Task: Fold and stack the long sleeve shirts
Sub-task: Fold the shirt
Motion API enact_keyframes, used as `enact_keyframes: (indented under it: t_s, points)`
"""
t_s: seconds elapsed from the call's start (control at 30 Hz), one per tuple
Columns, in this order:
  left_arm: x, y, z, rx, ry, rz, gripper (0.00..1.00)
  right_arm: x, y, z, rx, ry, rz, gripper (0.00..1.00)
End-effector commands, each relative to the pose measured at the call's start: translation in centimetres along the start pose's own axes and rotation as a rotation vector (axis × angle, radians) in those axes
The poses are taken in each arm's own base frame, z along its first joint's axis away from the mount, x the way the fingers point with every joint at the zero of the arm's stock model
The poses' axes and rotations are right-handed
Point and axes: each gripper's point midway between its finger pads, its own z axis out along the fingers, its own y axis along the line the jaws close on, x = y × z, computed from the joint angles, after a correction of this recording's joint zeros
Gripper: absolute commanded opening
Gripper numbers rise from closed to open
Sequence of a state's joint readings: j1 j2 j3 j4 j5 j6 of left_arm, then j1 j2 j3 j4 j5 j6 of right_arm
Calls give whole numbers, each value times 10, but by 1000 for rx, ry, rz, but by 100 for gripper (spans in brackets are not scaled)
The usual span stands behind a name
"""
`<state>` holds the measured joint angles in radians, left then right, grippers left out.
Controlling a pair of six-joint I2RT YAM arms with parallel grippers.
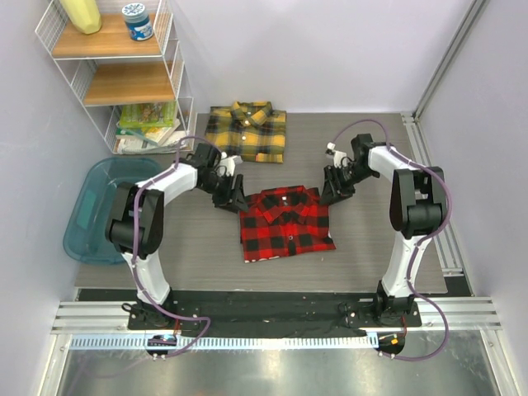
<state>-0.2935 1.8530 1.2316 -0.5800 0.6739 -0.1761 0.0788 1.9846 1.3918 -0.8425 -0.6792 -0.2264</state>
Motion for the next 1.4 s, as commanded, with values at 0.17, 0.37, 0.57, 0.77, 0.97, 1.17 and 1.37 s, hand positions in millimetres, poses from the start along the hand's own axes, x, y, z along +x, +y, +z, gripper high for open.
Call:
enact_keyframes:
  t_s: [0.17, 0.37, 0.57, 0.77, 0.97, 1.17, 1.37]
  points:
    - [-3, 1, 17, 4, 23, 11, 45, -22, 14, 4, -37, -21, -69, 17]
    - [-8, -7, 6, 5, -4, 46, 16, -40, 21, -3, -26, -54, -117, 1]
    - [-14, -15, -11, -15, -57, 111, 0, -54, 23, -15, -5, -77, -199, 1]
    - [-16, 0, -2, -57, -57, 123, 0, -43, -1, 9, 15, -7, -181, 1]
    - [-12, 36, 9, -179, -45, 83, 0, -47, -18, 23, 51, -15, -164, 1]
    - [-24, 42, 16, -168, -44, 88, 11, -56, -14, 15, 63, -53, -132, 27]
    - [-53, 28, -26, -185, -177, 168, 50, -83, 1, -43, 123, -187, -173, 58]
